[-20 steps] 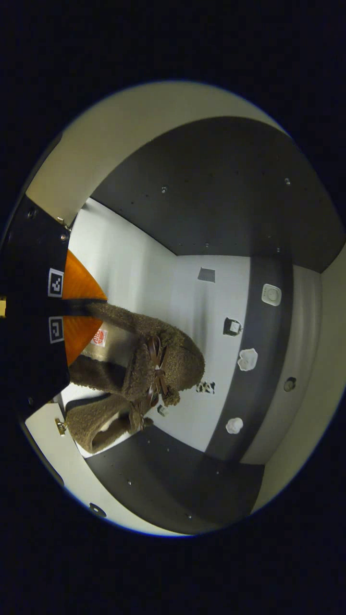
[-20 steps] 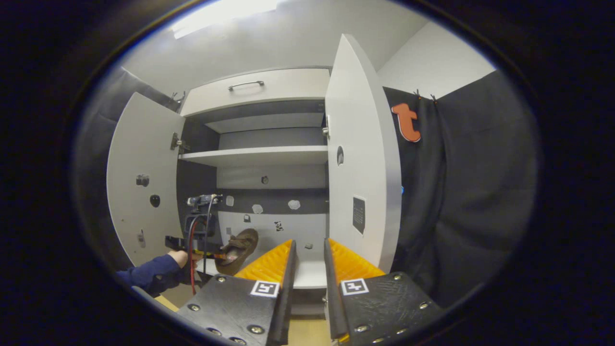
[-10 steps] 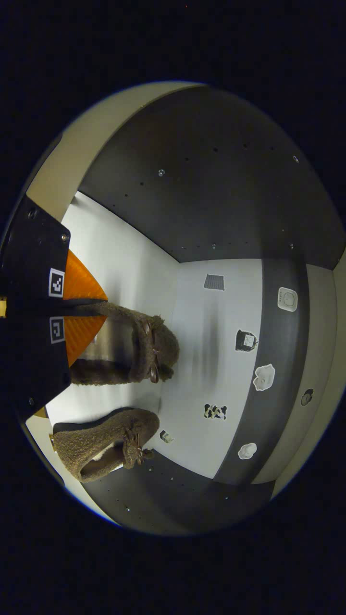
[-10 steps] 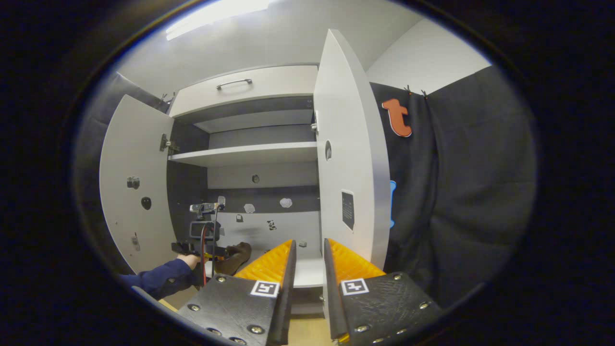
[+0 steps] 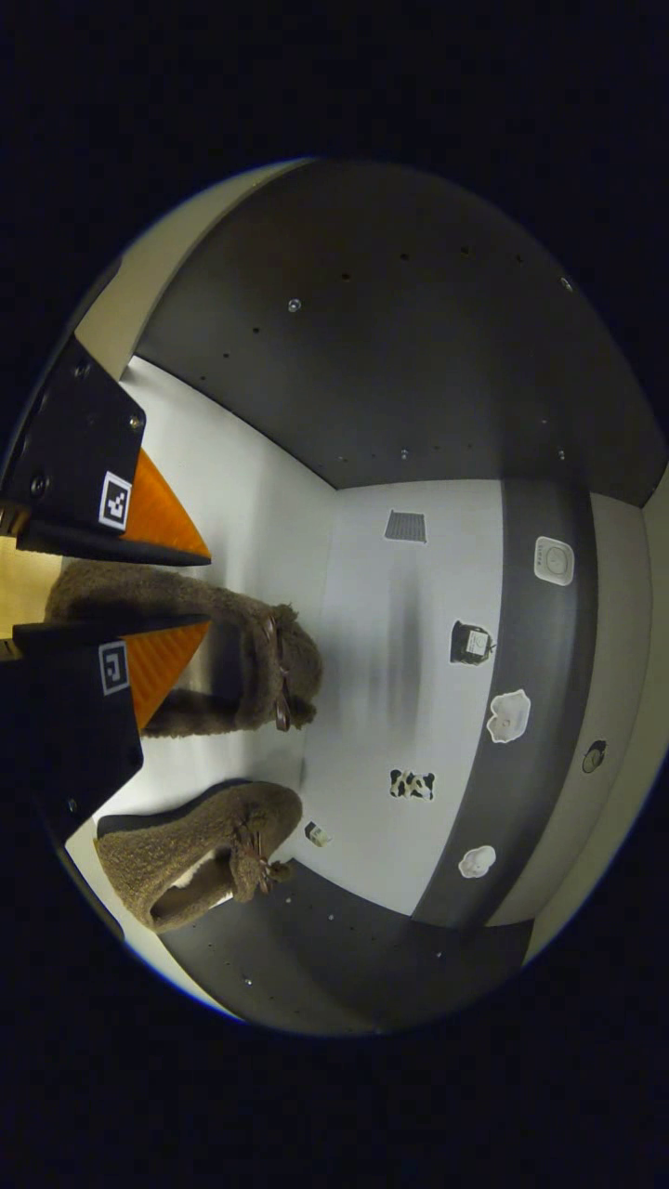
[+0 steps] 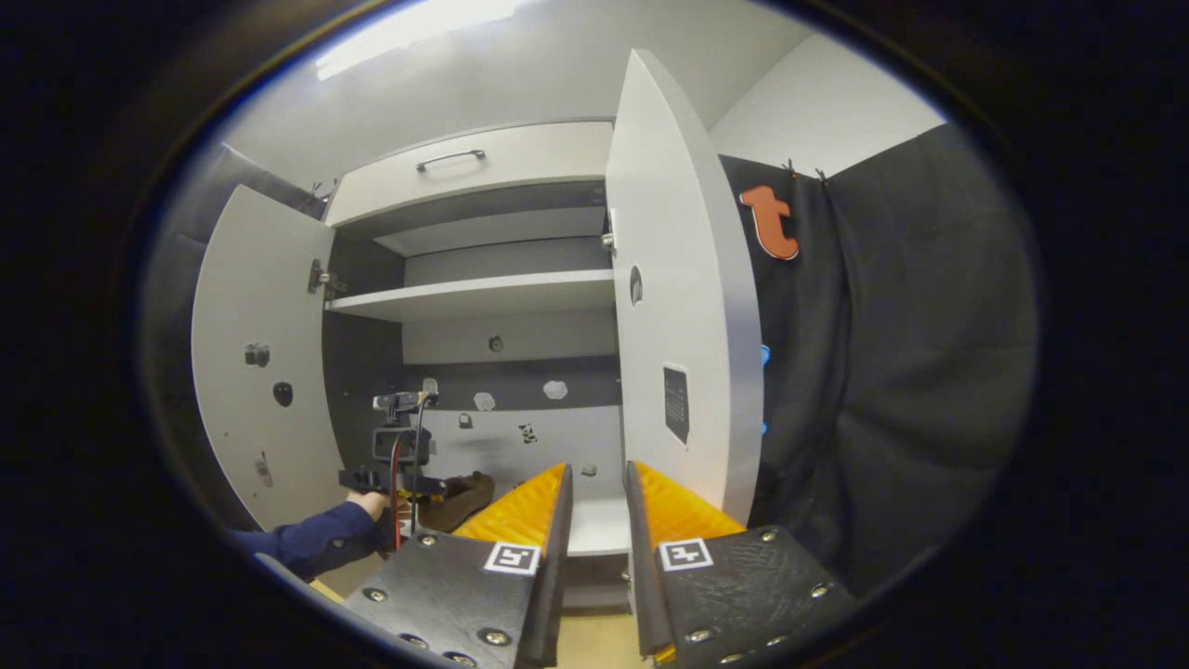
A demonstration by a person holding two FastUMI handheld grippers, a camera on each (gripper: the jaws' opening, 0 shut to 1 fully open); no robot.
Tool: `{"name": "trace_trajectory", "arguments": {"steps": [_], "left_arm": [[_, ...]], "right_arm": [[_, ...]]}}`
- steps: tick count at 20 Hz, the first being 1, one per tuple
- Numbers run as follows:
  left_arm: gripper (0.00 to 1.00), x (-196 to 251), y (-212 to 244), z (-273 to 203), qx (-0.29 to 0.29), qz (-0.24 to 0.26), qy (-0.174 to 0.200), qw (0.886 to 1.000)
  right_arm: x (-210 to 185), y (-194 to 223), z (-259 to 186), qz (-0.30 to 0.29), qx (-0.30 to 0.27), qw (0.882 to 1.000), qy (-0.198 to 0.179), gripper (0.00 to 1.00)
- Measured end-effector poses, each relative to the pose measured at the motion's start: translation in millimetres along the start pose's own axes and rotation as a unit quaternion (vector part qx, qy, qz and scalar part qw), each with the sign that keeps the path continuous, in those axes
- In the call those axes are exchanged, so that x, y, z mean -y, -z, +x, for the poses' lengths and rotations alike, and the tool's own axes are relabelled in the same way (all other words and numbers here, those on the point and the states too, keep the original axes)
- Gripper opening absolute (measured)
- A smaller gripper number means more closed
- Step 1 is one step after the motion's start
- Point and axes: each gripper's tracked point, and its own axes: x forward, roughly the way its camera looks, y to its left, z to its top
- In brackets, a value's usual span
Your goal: Grab one shoe with the right hand and put it into the shoe cabinet, grab the other shoe with the left hand and put it into the shoe cabinet; then close the right door with the right hand and the left door with the left hand.
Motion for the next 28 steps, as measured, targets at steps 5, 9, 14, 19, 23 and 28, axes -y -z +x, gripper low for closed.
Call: {"name": "trace_trajectory", "arguments": {"steps": [5, 9, 14, 19, 23, 28], "left_arm": [[0.56, -5.4, -17.1, -22.2, 0.032, 0.026, -0.021, 0.999], [0.7, -2.2, -52.4, -63.1, 0.103, 0.057, -0.029, 0.993], [0.81, 23.0, -92.3, -144.3, 0.192, 0.06, 0.004, 0.98], [0.8, 49.5, -95.5, -234.1, 0.241, 0.062, 0.071, 0.966], [0.8, 50.6, -81.6, -289.8, 0.252, 0.066, 0.1, 0.96], [0.81, 43.6, -53.4, -347.4, 0.236, 0.056, 0.138, 0.96]], "right_arm": [[0.0, -2.0, -0.7, 0.0, 0.001, 1.0, -0.004, 0.32], [1.5, -5.1, -4.9, 0.002, 0.007, 1.0, -0.007, 0.32], [11.2, -13.2, -27.1, 0.007, 0.021, 1.0, -0.02, 0.32], [38.5, -36.8, -56.5, 0.013, 0.058, 0.998, 0.004, 0.32], [84.6, -54.6, -72.5, 0.014, 0.084, 0.995, 0.047, 0.29], [108.6, -38.8, -53.9, 0.03, 0.057, 0.996, 0.057, 0.55]]}}
